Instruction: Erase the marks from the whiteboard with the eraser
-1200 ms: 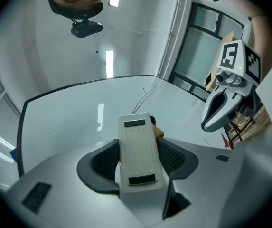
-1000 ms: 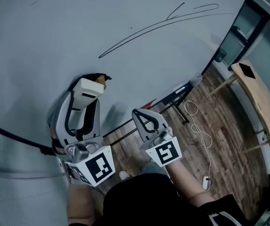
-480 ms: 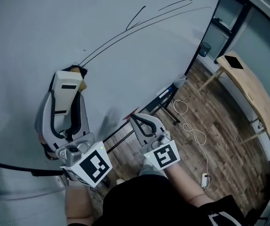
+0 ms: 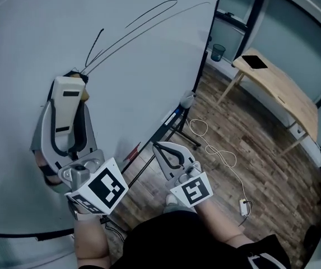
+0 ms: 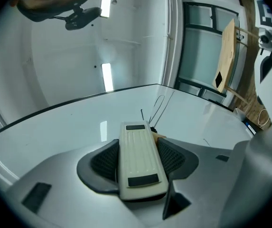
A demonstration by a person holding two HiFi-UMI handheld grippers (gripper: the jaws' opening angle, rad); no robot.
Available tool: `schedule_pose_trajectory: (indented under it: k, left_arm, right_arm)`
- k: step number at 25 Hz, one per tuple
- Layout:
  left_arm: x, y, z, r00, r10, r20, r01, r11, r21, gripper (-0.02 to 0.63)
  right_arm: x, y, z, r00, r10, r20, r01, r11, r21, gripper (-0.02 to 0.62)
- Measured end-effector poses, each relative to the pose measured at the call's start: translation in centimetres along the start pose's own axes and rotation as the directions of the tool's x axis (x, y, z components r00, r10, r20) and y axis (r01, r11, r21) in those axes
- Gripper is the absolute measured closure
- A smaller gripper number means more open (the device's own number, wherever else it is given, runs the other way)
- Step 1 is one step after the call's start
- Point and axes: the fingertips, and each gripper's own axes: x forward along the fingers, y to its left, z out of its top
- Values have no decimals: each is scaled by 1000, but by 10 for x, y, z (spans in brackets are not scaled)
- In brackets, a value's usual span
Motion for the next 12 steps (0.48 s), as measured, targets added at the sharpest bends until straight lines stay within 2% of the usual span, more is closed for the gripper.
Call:
schedule_pose_trajectory:
  k: [6,9,12]
  left_arm:
    - [45,-47,33,997,-78,-17,79,996,53,339]
    - [53,-52,45,997,-71,-20,72,996,59,339]
    - [55,-54,48,999,-47,1,47,997,62,339]
  right_arm:
    - [-34,-57,-19,992,-127,-24,127,992,-7,568]
    - [-47,-71,-21,987,-159,-33,159,987,12,568]
    - [-47,-76,-24,988,-152,-37,153,988,12,568]
